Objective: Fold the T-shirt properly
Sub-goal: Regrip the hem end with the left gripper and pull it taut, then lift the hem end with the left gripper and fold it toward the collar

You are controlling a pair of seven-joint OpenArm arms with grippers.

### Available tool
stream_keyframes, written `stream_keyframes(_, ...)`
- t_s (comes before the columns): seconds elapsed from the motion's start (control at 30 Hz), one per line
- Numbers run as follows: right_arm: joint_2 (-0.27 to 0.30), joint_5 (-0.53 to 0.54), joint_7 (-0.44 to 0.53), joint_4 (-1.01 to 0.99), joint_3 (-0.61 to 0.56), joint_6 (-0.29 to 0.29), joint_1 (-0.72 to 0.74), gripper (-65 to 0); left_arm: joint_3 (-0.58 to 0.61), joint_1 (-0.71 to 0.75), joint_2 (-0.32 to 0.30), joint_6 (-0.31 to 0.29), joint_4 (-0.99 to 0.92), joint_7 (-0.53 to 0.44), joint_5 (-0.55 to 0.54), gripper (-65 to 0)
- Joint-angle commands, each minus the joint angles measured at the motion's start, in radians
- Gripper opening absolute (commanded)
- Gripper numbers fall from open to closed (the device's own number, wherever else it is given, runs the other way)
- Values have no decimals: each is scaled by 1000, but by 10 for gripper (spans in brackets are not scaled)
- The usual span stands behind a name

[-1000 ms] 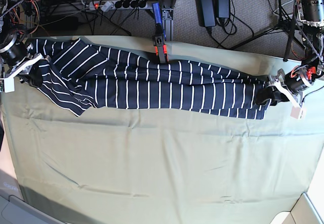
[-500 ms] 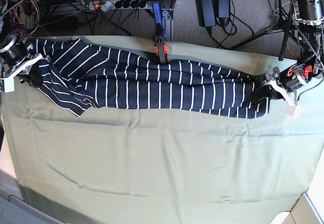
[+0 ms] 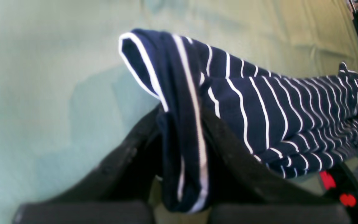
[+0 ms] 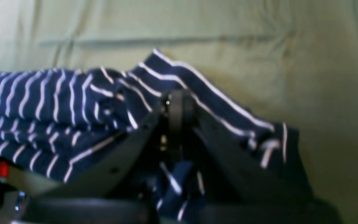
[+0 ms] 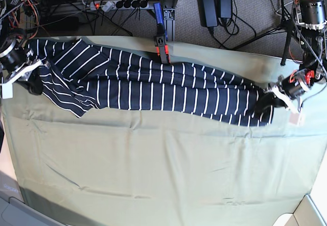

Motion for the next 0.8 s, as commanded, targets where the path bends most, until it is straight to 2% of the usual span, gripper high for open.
stream_keyframes(0.0, 17, 12, 13, 13, 10, 31, 9, -650, -6, -31, -22, -17, 12, -31, 2, -650)
stream_keyframes(0.33, 16, 12, 4, 13, 10, 31, 21, -650, -6, -154, -22, -17, -5, -77, 89, -650)
stream_keyframes(0.57, 17, 12, 4, 13, 10, 31, 21, -650, -6, -263, -25, -17, -147, -87, 121, -650)
stream_keyframes(0.77, 16, 15, 4, 13, 10, 31, 21, -650, -6, -289, -47, -17, -109, -26, 94, -650)
